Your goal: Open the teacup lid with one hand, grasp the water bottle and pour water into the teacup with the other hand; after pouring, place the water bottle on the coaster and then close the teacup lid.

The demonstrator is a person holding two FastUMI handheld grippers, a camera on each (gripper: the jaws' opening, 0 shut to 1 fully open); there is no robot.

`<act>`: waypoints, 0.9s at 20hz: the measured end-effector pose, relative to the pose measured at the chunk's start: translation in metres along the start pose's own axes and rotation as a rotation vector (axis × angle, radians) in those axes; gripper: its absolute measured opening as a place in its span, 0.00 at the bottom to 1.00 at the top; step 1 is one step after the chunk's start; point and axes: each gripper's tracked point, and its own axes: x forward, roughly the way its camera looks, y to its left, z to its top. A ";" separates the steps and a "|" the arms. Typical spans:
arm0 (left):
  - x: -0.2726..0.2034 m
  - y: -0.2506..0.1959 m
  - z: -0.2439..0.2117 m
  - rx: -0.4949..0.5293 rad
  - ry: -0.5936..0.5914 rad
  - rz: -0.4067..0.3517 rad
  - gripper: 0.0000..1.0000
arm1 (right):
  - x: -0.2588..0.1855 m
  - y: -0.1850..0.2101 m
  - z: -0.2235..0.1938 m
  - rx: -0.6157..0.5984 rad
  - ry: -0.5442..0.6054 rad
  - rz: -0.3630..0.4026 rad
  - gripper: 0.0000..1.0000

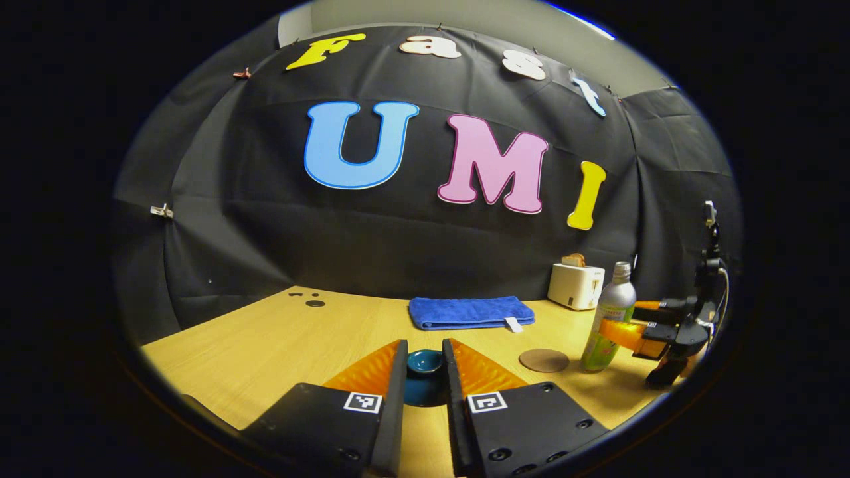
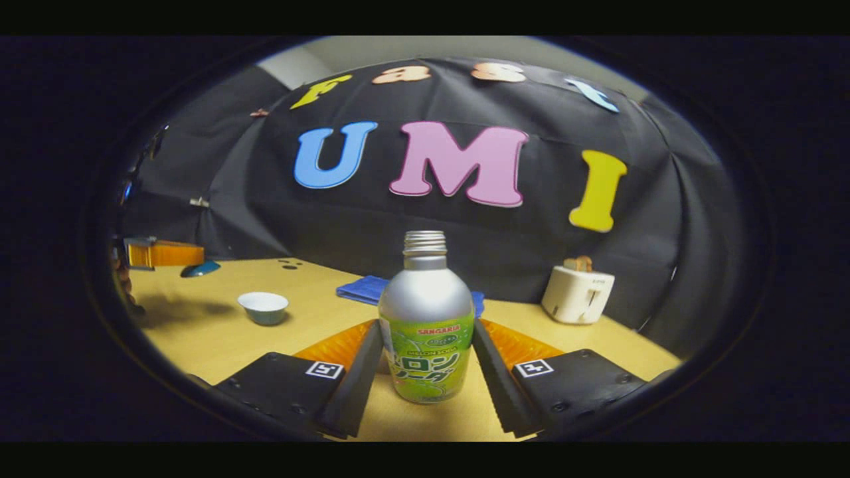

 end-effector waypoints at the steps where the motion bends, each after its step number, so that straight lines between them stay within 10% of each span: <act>1: 0.001 0.003 0.001 0.000 -0.002 0.004 0.33 | 0.006 -0.004 0.009 -0.101 -0.006 -0.016 0.78; 10: -0.004 0.030 0.006 -0.042 -0.008 0.025 0.33 | 0.056 0.062 0.022 -0.762 -0.013 0.097 0.78; 18: -0.006 0.050 0.006 -0.067 -0.006 0.045 0.33 | 0.079 0.114 0.017 -1.086 -0.063 0.169 0.78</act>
